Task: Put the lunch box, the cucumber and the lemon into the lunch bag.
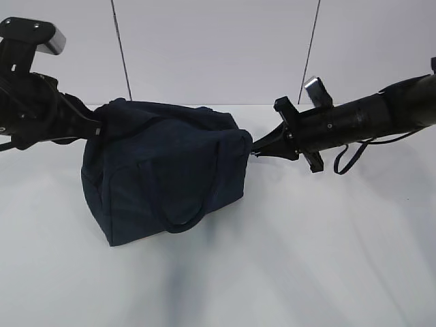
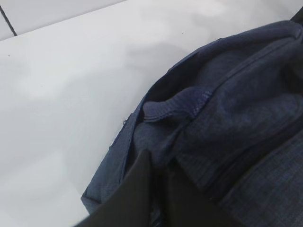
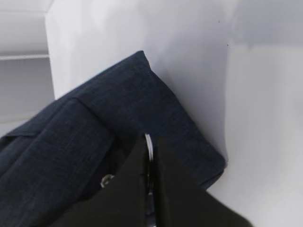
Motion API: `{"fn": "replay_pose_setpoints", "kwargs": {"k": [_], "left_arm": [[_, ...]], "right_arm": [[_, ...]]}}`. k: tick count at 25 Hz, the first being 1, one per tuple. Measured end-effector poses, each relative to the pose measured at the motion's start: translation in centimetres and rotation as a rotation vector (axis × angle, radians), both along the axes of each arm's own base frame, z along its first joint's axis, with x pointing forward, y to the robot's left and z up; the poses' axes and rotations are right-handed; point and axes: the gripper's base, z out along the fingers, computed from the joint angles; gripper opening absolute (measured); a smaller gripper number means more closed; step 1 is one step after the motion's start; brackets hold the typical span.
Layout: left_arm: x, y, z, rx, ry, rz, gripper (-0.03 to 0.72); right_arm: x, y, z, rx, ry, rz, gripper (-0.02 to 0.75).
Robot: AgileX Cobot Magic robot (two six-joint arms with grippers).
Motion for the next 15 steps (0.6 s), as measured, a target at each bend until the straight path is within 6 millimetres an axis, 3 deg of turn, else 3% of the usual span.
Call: {"fn": "replay_pose_setpoints", "kwargs": {"k": [6, 15], "left_arm": [[0.0, 0.0, 0.0, 0.001, 0.000, -0.001, -0.005], [0.1, 0.1, 0.1, 0.007, -0.015, 0.012, -0.005]], "right_arm": [[0.4, 1.5, -1.1, -0.086, -0.032, 0.102, 0.008], [0.8, 1.8, 0.5, -0.165, -0.118, 0.291, 0.008]]}}
